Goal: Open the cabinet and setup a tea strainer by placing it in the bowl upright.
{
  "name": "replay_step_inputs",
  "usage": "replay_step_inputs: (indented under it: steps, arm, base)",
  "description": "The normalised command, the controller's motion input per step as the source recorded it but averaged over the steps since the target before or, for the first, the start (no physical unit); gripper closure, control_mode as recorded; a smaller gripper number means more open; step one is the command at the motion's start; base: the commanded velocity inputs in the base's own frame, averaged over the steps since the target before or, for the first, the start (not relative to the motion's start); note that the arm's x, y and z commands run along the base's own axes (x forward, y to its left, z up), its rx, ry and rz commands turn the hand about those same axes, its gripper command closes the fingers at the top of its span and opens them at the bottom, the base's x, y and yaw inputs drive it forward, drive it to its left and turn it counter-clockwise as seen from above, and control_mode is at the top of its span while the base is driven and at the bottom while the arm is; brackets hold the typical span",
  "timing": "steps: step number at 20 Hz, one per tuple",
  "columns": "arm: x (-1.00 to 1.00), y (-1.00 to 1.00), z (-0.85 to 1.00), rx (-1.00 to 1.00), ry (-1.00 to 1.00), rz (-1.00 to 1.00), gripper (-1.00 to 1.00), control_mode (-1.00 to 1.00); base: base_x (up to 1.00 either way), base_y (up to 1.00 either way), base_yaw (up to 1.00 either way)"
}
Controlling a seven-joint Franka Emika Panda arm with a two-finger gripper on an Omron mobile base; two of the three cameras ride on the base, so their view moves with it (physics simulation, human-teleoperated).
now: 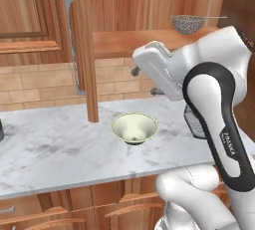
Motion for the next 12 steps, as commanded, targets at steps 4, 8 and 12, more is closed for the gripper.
replay_step_inputs:
  steps: [4,8,12]
  arm:
    - [0.21,-0.55,-0.15,-0.54,-0.07,0.0,-1.0,-1.0]
    - [0.34,-0.71,-0.18,-0.59,-0.01,0.0,-1.0,-1.0]
    - [0.31,-0.83,-0.26,-0.55,-0.03,0.0,-1.0,-1.0]
  base:
    - [0.0,0.0,0.0]
    - [0.0,0.0,0.0]
    - [0.0,0.0,0.0]
